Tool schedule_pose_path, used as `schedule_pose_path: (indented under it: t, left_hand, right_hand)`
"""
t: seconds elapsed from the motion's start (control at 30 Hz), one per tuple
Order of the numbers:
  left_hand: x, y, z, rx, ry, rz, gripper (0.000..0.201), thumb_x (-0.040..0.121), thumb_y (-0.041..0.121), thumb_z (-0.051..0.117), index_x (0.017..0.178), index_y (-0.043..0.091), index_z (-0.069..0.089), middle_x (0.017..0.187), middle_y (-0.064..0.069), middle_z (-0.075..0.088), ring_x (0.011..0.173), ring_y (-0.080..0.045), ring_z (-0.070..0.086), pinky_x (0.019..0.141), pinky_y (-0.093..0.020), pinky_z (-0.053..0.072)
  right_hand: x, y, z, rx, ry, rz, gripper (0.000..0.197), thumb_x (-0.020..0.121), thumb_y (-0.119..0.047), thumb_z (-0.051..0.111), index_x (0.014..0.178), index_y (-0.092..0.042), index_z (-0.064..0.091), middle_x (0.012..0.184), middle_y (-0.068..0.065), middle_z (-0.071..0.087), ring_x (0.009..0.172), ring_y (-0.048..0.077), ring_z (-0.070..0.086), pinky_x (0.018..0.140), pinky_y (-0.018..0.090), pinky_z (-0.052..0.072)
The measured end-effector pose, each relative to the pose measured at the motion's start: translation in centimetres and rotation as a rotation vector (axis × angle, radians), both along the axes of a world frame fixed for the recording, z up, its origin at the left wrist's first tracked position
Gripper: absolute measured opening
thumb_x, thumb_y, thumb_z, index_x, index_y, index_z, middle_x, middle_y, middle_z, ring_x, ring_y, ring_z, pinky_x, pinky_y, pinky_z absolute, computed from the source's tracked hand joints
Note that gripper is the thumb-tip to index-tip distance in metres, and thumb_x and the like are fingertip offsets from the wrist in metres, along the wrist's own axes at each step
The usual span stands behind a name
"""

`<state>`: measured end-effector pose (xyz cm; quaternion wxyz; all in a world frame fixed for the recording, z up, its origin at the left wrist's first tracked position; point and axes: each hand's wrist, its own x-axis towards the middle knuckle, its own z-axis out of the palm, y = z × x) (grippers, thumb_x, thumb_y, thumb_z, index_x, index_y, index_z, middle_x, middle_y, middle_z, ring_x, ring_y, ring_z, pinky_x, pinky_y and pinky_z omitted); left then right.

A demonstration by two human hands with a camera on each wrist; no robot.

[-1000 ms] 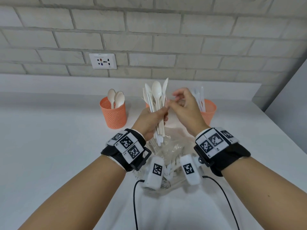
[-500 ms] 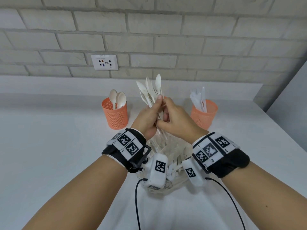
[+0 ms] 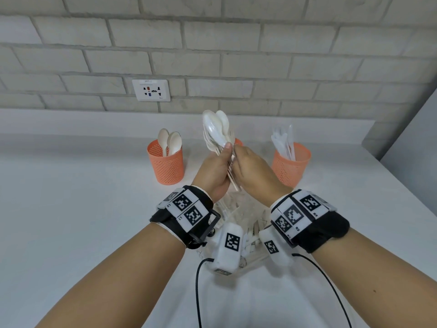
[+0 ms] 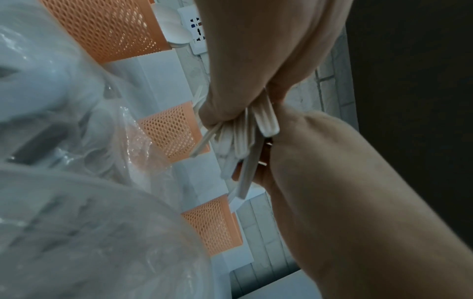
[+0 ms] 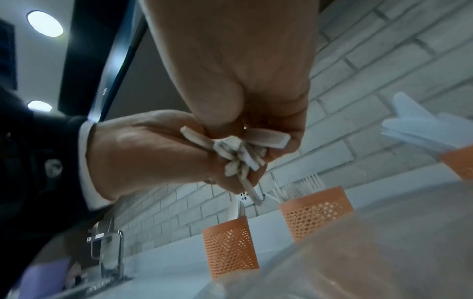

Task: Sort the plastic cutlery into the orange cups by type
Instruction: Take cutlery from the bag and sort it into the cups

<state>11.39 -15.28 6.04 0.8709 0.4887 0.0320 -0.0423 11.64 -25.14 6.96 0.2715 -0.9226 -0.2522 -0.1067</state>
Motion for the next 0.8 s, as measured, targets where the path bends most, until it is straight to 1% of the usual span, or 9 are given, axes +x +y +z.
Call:
schedule_pose_path:
  t: [0.13,0.27,0.33,0.47,0.53,0.6,0.67,0.73,0.8]
  left_hand:
    - [-0.1,0.4,0.1,-0.025,-0.019,0.009,0.038,0.099,0.015,0.042,0.133,-0.002,0.046,0.129,-0.019,0.057,0.117,-0.025,0.058,0.098,-0.032,0.047]
    - [-0.3,0.7,0.5,-0.019,-0.027,-0.020,0.037,0.098,0.014,0.045,0.129,-0.005,0.049,0.119,-0.020,0.060,0.099,-0.022,0.064,0.086,-0.029,0.055]
    - [-0.4,0.7,0.5,-0.013,-0.026,-0.022,0.037,0.097,0.014,0.046,0.128,-0.006,0.049,0.117,-0.022,0.059,0.096,-0.023,0.065,0.084,-0.031,0.055]
    - [-0.4,0.4,0.6,0.007,-0.004,-0.010,0.044,0.096,0.022,0.050,0.129,-0.006,0.049,0.131,-0.028,0.052,0.112,-0.032,0.058,0.090,-0.036,0.051]
    - [-0.4,0.3,0.6,0.006,0.010,-0.003,0.045,0.094,0.026,0.052,0.129,-0.004,0.050,0.130,-0.027,0.054,0.117,-0.032,0.058,0.093,-0.039,0.051]
    - [-0.4,0.2,0.6,0.006,0.025,0.002,0.045,0.093,0.027,0.054,0.128,-0.002,0.052,0.127,-0.024,0.057,0.113,-0.031,0.060,0.092,-0.040,0.053]
    - [-0.4,0.3,0.5,0.031,0.020,-0.014,0.045,0.093,0.026,0.054,0.128,-0.002,0.052,0.117,-0.023,0.062,0.099,-0.029,0.066,0.076,-0.037,0.059]
    - [-0.2,0.4,0.3,0.030,-0.001,-0.043,0.042,0.094,0.022,0.052,0.127,-0.004,0.051,0.099,-0.018,0.065,0.078,-0.022,0.070,0.058,-0.031,0.058]
    - [-0.3,0.3,0.3,0.014,-0.021,-0.050,0.034,0.094,0.017,0.051,0.123,-0.002,0.053,0.088,-0.014,0.064,0.067,-0.019,0.069,0.054,-0.030,0.056]
  right_hand:
    - [0.0,-0.1,-0.1,0.156,-0.006,0.061,0.029,0.098,-0.009,0.034,0.116,0.003,0.054,0.109,0.016,0.052,0.101,0.027,0.055,0.088,0.033,0.045]
    - [0.0,-0.4,0.3,0.207,-0.005,0.058,0.025,0.097,-0.013,0.042,0.108,0.000,0.060,0.091,0.006,0.042,0.076,0.013,0.047,0.066,0.012,0.036]
    - [0.1,-0.6,0.8,0.192,-0.035,0.070,0.021,0.095,-0.010,0.046,0.105,0.000,0.061,0.086,0.005,0.044,0.069,0.010,0.043,0.060,0.007,0.034]
    - [-0.2,-0.6,1.2,0.174,-0.013,0.099,0.012,0.094,-0.007,0.043,0.097,-0.005,0.055,0.075,-0.001,0.047,0.061,0.002,0.040,0.054,0.012,0.029]
    - [-0.4,-0.5,1.5,0.152,0.008,0.097,0.009,0.094,-0.006,0.040,0.090,-0.010,0.047,0.065,-0.005,0.042,0.057,0.003,0.039,0.052,0.009,0.030]
    - [-0.5,-0.4,1.7,0.164,0.029,0.087,0.010,0.094,-0.005,0.037,0.090,-0.011,0.044,0.064,-0.006,0.041,0.057,0.001,0.038,0.051,0.005,0.033]
    - [-0.4,-0.4,1.7,0.201,0.084,0.069,0.012,0.095,-0.006,0.037,0.096,-0.006,0.049,0.069,-0.002,0.044,0.058,0.002,0.040,0.049,0.007,0.035]
    - [0.0,-0.7,1.6,0.248,0.147,0.037,0.016,0.095,-0.008,0.037,0.099,0.001,0.050,0.072,0.002,0.046,0.057,0.006,0.040,0.047,0.009,0.035]
    - [0.3,-1.2,1.7,0.308,0.198,0.009,0.015,0.096,-0.009,0.038,0.093,0.001,0.049,0.066,-0.001,0.045,0.055,0.008,0.040,0.045,0.011,0.034]
